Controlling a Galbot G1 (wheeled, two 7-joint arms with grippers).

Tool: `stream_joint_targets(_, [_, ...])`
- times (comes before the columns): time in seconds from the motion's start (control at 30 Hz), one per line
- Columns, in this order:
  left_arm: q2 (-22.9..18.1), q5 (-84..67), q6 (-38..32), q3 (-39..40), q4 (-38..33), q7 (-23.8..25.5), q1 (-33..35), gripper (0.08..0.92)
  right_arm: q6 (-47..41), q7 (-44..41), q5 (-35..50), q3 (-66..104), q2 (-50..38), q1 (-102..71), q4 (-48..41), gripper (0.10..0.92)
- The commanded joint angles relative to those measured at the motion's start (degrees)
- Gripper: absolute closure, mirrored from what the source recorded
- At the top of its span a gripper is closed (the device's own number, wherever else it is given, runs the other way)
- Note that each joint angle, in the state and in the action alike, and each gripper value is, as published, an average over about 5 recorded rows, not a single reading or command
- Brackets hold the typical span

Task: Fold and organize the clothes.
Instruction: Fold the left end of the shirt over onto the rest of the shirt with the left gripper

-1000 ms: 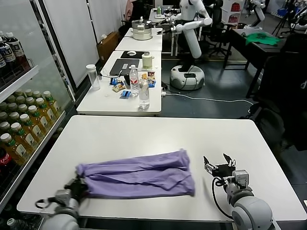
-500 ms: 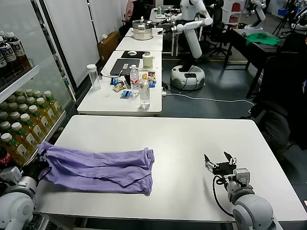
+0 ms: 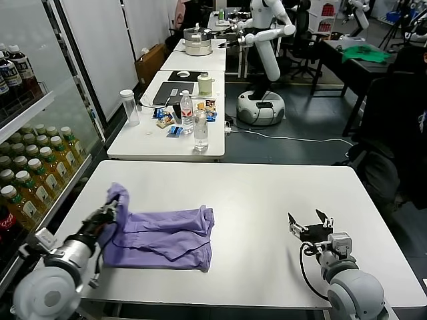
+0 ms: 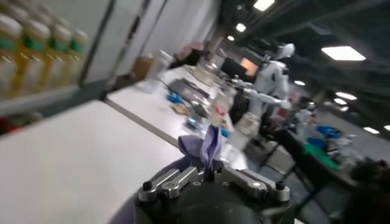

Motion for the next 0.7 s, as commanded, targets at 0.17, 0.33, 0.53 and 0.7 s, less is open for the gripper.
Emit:
stream_joint_targets(0.17, [-6.16, 1.90, 0.93, 20.95, 2.64, -2.09, -8.23, 0.877, -0.07, -0.01, 0.14, 0.21, -0.57, 0.71, -0.63, 0.203])
stream_joint_targets(0.33, [-7.15, 8.22, 2.16, 24.40, 6.64, -1.16, -10.05, 0.877, -0.12, -0.02, 0.44, 0.10, -0.99, 1.35, -0.90, 0.203])
stream_joint_targets(0.53, [-7.23, 7.32, 2.42, 25.71, 5.20, 0.53, -9.92, 0.825, -0.12, -0.03, 0.76, -0.38, -1.33, 2.35, -1.72, 0.203])
stream_joint_targets(0.7, [-7.95, 5.41, 1.68, 26.40, 3.22, 1.98, -9.76, 0.683, -0.11, -0.01, 0.76, -1.21, -1.03, 3.20, -2.48, 0.203])
